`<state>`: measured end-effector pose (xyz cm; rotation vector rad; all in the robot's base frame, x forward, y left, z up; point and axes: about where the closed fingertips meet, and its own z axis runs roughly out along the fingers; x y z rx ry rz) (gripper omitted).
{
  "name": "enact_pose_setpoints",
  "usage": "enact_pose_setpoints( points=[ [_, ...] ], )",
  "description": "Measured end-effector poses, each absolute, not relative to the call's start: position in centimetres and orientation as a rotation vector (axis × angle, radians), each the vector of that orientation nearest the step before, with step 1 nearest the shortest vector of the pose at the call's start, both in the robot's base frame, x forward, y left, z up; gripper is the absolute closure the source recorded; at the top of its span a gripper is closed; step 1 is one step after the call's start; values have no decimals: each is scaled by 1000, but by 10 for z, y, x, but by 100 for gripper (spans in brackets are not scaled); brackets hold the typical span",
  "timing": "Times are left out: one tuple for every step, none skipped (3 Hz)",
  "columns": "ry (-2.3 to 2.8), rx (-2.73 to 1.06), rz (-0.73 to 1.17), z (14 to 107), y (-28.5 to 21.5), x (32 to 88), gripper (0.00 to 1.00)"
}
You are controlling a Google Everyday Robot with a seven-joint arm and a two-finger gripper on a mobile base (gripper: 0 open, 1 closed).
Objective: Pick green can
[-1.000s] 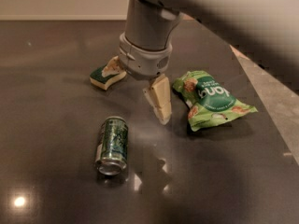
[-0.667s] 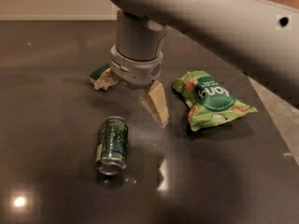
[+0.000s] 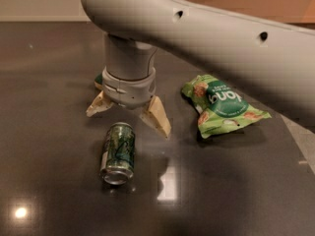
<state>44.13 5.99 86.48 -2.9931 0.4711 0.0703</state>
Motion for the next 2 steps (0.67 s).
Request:
enact_pose_setpoints(
  points=[
    [343,-3043,85,852,66,430,0],
    [253,-3086,103,842,68,421,17]
  ],
)
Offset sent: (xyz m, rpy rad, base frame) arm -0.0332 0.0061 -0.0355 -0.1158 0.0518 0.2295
